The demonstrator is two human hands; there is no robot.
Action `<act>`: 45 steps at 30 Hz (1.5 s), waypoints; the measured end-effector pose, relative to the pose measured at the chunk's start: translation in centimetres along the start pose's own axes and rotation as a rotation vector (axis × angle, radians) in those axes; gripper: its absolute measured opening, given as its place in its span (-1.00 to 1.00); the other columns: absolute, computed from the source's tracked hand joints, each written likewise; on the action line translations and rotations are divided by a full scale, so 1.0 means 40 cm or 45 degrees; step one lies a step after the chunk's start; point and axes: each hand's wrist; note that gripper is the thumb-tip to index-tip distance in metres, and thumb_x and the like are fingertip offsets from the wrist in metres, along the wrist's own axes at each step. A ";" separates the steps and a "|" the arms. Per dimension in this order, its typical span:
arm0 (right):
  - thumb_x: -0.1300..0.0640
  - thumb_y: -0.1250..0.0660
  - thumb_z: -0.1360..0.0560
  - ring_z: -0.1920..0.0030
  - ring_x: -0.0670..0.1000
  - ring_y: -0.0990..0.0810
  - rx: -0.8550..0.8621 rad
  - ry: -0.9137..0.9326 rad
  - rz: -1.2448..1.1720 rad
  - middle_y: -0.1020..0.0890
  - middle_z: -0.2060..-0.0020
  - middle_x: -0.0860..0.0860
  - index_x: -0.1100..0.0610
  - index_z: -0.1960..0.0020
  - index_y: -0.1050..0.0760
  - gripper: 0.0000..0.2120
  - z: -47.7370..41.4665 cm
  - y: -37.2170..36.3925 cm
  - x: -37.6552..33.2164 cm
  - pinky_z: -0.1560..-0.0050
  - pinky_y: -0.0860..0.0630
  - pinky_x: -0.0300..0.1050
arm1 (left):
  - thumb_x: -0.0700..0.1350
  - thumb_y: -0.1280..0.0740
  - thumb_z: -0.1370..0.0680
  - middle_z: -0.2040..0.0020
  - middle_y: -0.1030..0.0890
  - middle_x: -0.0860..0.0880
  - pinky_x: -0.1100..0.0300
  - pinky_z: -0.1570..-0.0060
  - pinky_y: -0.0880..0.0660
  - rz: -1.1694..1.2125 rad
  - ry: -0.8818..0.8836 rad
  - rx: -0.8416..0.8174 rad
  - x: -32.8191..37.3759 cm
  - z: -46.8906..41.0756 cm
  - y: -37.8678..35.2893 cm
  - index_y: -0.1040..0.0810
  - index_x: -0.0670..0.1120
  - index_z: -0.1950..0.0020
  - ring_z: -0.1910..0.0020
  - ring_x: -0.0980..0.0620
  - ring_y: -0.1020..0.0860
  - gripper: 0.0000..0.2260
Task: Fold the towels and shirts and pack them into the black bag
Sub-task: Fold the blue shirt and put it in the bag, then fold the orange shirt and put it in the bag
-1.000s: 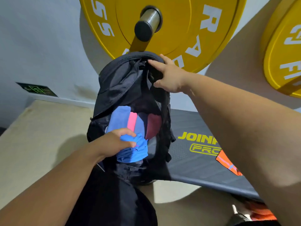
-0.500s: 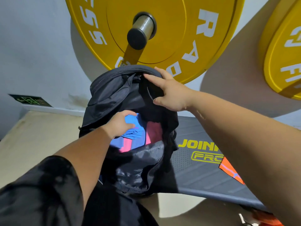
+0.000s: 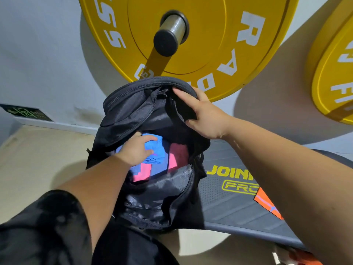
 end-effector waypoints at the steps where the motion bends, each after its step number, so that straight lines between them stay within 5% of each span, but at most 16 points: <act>1: 0.29 -0.31 -0.51 -0.56 0.13 -0.13 0.003 0.003 0.007 0.05 -0.57 -0.01 -0.24 -0.58 -0.03 -0.18 0.002 -0.001 0.001 -0.41 -0.23 -0.22 | -0.04 -0.44 -0.53 -0.29 -0.37 -0.05 0.05 -0.20 -0.48 -0.171 0.032 0.031 0.010 -0.002 -0.001 -0.51 0.19 -0.36 -0.12 -0.06 -0.53 -0.59; 4: 0.25 -0.33 -0.50 -0.56 0.14 -0.10 0.017 0.024 0.047 0.05 -0.57 0.01 -0.26 -0.58 -0.01 -0.16 0.012 -0.008 0.009 -0.47 -0.20 -0.16 | 0.09 -0.34 -0.59 -0.48 -0.20 -0.02 -0.01 -0.31 -0.42 -0.520 0.028 0.022 0.027 -0.006 0.003 -0.40 0.18 -0.47 -0.37 -0.10 -0.41 -0.57; 9: 0.20 -0.36 -0.52 -0.56 0.18 -0.12 0.019 0.027 0.076 0.03 -0.57 0.02 -0.28 -0.57 0.01 -0.16 0.022 -0.009 0.020 -0.53 -0.21 0.07 | 0.11 -0.30 -0.59 -0.36 -0.39 0.02 0.07 -0.33 -0.37 -0.542 -0.246 0.091 0.018 0.004 -0.013 -0.46 -0.06 -0.43 -0.34 -0.01 -0.37 -0.54; 14: 0.24 -0.33 -0.52 -0.55 0.20 -0.13 0.035 0.030 0.078 0.02 -0.57 -0.01 -0.28 -0.57 0.01 -0.17 0.019 -0.014 0.020 -0.51 -0.25 0.12 | 0.04 -0.26 -0.63 -0.47 -0.42 0.03 0.13 -0.46 -0.15 -0.699 -0.278 0.083 0.013 0.001 -0.039 -0.39 0.02 -0.51 -0.47 -0.01 -0.30 -0.56; 20: 0.23 -0.34 -0.53 -0.55 0.18 -0.14 0.052 0.081 0.113 0.00 -0.58 0.02 -0.29 -0.56 -0.03 -0.19 0.041 -0.010 0.031 -0.49 -0.29 0.13 | 0.09 -0.30 -0.59 -0.43 -0.45 0.03 0.05 -0.37 -0.37 -0.628 -0.195 0.013 0.030 -0.009 -0.017 -0.39 -0.01 -0.50 -0.41 -0.02 -0.34 -0.51; 26: 0.19 -0.30 -0.58 -0.56 0.15 -0.16 0.030 0.042 0.086 0.03 -0.60 0.07 -0.30 -0.57 -0.02 -0.25 0.156 0.008 0.055 -0.48 -0.28 0.03 | 0.03 -0.35 -0.58 -0.36 -0.55 -0.03 0.10 -0.33 -0.38 -0.326 -0.222 0.126 0.141 0.070 0.008 -0.53 -0.09 -0.39 -0.35 -0.06 -0.46 -0.59; 30: 0.16 -0.28 -0.60 -0.55 0.13 -0.19 0.048 -0.182 -0.018 -0.04 -0.59 0.06 -0.25 -0.57 -0.08 -0.32 0.325 -0.010 0.163 -0.49 -0.26 0.03 | -0.08 -0.37 -0.57 -0.13 -0.67 -0.03 0.16 -0.17 -0.41 -0.061 -0.349 0.243 0.277 0.175 -0.024 -0.66 -0.13 -0.18 -0.17 -0.06 -0.58 -0.77; 34: 0.15 -0.29 -0.57 -0.55 0.19 -0.18 -0.083 -0.592 0.052 -0.07 -0.57 0.20 -0.10 -0.58 -0.16 -0.36 0.532 -0.028 0.343 -0.52 -0.17 -0.04 | 0.05 -0.26 -0.53 0.13 -0.65 0.07 0.23 0.03 -0.40 0.035 -0.614 0.267 0.468 0.243 -0.090 -0.68 -0.05 0.05 0.10 0.06 -0.56 -0.74; 39: 0.05 -0.26 -0.57 -0.56 0.20 -0.11 -0.298 -1.021 0.195 -0.21 -0.54 0.23 0.03 -0.58 -0.17 -0.39 0.754 0.015 0.528 -0.49 -0.18 -0.01 | 0.08 -0.30 -0.51 0.02 -0.63 0.05 0.04 -0.06 -0.49 -0.026 -0.682 0.008 0.684 0.225 -0.272 -0.64 0.01 -0.08 -0.02 -0.05 -0.55 -0.75; 45: -0.33 -0.36 -0.32 -0.51 0.25 -0.20 -0.215 -1.376 0.132 -0.21 -0.50 0.26 -0.17 -0.53 -0.24 -0.17 0.872 0.071 0.628 -0.48 -0.22 0.05 | 0.13 -0.40 -0.48 -0.28 -0.52 -0.08 0.05 -0.29 -0.42 -0.213 -0.483 -0.397 0.832 0.133 -0.522 -0.48 0.06 -0.40 -0.30 -0.11 -0.48 -0.51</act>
Point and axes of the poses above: each hand's wrist, its own z-axis away from the middle knuckle, its own y-axis out of the back of the hand, x = y × z
